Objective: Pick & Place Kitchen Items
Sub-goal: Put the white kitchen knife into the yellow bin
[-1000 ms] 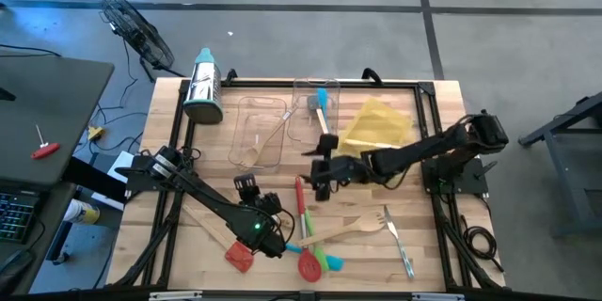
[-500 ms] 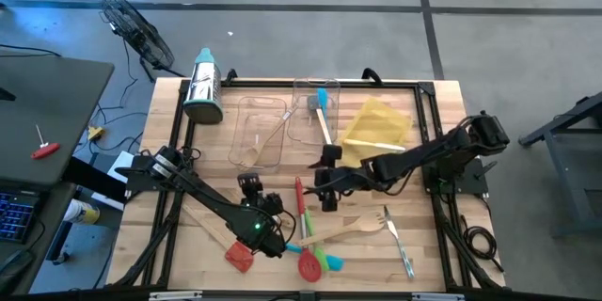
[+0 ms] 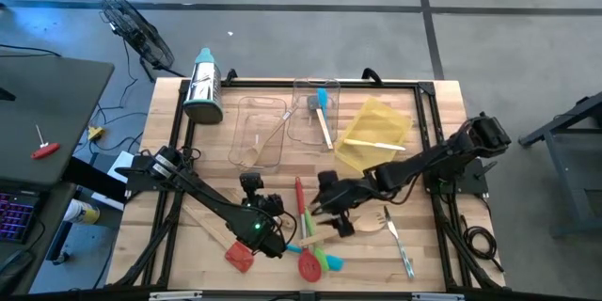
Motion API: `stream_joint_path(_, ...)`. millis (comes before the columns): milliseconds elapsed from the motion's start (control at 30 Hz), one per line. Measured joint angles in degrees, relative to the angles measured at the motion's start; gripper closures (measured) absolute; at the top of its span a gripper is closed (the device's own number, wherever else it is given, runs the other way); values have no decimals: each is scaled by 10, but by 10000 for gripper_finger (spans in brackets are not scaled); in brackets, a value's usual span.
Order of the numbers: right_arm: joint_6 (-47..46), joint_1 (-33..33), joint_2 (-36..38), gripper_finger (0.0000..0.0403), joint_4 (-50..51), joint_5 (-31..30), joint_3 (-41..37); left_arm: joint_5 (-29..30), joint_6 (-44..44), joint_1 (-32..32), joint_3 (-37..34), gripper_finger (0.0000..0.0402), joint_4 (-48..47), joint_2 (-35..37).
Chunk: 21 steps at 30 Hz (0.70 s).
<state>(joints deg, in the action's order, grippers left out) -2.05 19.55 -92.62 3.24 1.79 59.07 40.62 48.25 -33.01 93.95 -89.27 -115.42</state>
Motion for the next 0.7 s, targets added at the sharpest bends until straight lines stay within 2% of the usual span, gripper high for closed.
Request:
stream_joint_path(133, -18, 17, 0, 128, -16, 59, 0, 1, -3, 0, 0, 119, 6, 0)
stream_joint_path(400, -141, 49, 0, 128, 49, 58, 0, 37, -27, 0, 0, 119, 29, 0)
stream_joint_path(533, -250, 70, 0, 128, 86, 74, 0, 40, -52, 0, 0, 119, 53, 0)
stream_joint_path(700, -412, 104, 0, 128, 136, 128, 0, 40, -99, 0, 0, 119, 103, 0)
